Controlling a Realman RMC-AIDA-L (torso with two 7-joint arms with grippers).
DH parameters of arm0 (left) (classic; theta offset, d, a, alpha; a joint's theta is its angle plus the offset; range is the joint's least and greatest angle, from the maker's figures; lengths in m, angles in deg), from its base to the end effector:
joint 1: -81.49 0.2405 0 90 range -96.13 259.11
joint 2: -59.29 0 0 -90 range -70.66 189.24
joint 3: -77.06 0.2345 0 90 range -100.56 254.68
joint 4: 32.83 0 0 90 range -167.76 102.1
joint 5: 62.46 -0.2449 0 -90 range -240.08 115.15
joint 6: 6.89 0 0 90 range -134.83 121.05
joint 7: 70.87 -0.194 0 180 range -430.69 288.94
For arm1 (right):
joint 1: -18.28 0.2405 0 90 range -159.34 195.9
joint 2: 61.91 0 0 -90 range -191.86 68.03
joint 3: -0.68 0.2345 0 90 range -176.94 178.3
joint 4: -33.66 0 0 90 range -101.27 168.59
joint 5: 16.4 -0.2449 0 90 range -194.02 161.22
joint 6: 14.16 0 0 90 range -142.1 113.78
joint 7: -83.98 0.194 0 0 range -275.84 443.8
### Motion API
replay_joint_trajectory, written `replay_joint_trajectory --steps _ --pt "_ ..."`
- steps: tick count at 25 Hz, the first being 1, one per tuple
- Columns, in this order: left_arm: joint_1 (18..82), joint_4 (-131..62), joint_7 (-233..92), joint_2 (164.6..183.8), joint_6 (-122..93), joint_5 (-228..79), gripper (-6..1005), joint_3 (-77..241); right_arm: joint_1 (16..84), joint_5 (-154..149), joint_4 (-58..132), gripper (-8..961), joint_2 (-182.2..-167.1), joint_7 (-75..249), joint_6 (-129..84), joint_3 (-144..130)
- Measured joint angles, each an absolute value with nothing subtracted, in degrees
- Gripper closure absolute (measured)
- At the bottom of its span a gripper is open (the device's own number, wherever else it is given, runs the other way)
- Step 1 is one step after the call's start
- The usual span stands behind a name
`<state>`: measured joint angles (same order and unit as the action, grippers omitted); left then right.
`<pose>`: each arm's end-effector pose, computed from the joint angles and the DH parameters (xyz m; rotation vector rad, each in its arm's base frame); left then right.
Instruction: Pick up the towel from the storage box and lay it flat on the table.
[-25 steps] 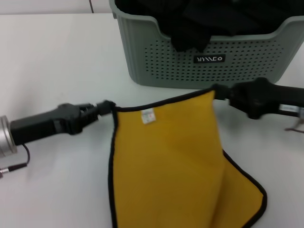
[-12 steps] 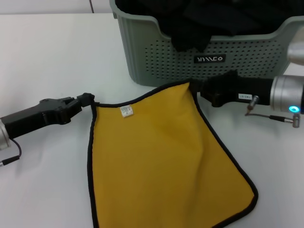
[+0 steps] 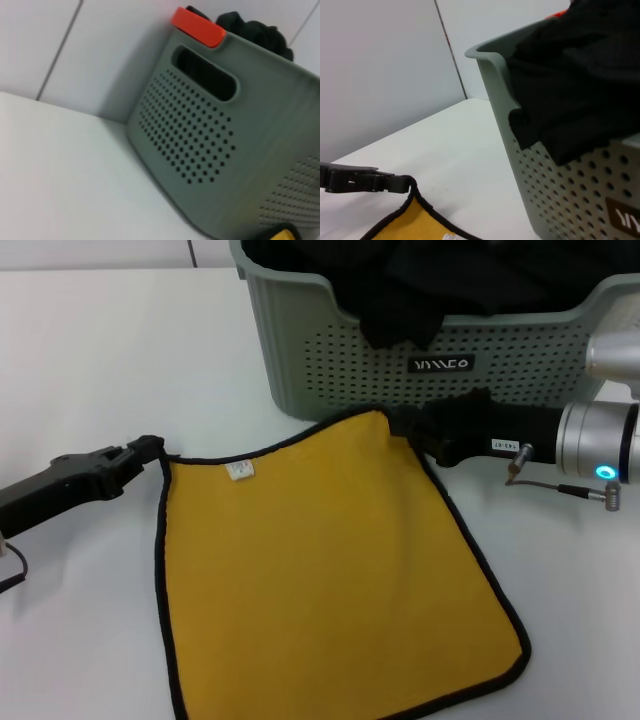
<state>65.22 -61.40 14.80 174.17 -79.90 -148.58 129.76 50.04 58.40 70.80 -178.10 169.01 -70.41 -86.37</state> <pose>-0.3421 0.3454 -0.0153 -2.1788 -1.1827 -0.8331 0.1865 0.4146 -0.1039 -2.6258 0.6839 0.6532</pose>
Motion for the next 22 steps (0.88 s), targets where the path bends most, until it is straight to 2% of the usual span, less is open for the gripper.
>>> replay_joint_trajectory --steps 2,3,8,11,16,18,22 --pt "65.2 -61.4 14.8 174.2 -79.0 -148.7 943 129.8 49.2 58.3 71.4 911 -178.1 169.0 -70.4 -86.4" --pt "65.2 -61.4 14.8 174.24 -78.5 -148.7 943 129.8 48.6 58.3 72.0 877 -178.1 168.9 -70.4 -86.4" --pt "65.4 -61.4 14.8 174.42 -77.3 -148.6 809 129.7 44.6 58.2 76.1 706 -178.1 167.4 -72.9 -86.6" --pt "65.6 -61.5 14.8 174.49 -77.7 -148.5 729 129.7 41.6 57.8 79.3 564 -178.09 164.4 -77.9 -86.5" --pt "66.4 -62.8 13.6 174.69 -80.9 -148.0 530 129.7 39.0 56.0 81.5 346 -177.88 159.5 -87.9 -85.8" --pt "68.3 -65.5 9.7 175.52 -86.9 -145.6 448 129.6 38.7 55.6 81.4 264 -177.82 157.9 -90.3 -85.0" --pt "70.0 -67.9 2.3 176.86 -96.5 -143.3 279 129.6 38.4 55.5 81.1 172 -177.76 155.9 -92.0 -84.4"
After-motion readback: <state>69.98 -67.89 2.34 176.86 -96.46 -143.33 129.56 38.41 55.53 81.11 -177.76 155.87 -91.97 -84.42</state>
